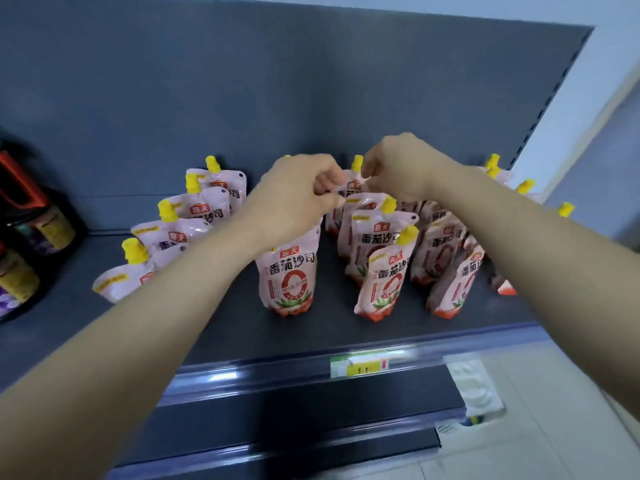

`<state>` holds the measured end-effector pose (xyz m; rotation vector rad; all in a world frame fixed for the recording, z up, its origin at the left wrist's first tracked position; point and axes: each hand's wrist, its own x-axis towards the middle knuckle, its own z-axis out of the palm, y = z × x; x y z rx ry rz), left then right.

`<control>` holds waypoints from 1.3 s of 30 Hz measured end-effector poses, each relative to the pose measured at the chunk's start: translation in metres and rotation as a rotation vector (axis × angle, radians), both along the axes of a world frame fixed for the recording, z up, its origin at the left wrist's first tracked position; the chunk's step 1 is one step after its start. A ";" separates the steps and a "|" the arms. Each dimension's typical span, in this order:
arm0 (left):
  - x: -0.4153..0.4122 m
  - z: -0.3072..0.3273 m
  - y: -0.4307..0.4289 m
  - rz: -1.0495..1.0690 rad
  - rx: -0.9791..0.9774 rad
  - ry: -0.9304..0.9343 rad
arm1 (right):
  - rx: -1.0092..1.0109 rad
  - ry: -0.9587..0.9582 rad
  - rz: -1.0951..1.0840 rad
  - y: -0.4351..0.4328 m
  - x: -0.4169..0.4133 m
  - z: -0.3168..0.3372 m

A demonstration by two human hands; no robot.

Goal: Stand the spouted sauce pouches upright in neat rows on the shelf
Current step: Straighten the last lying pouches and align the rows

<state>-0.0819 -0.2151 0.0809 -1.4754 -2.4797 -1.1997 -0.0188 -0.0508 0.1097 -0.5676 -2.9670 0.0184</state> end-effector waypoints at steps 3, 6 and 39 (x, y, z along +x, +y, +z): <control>0.003 0.005 0.016 -0.079 0.013 0.026 | -0.008 0.000 -0.068 0.011 0.011 0.007; 0.004 0.008 0.023 -0.116 0.009 0.036 | -0.005 -0.002 -0.103 0.015 0.017 0.008; 0.117 0.019 0.185 -0.054 0.009 0.052 | 0.102 0.004 -0.003 0.191 0.104 0.022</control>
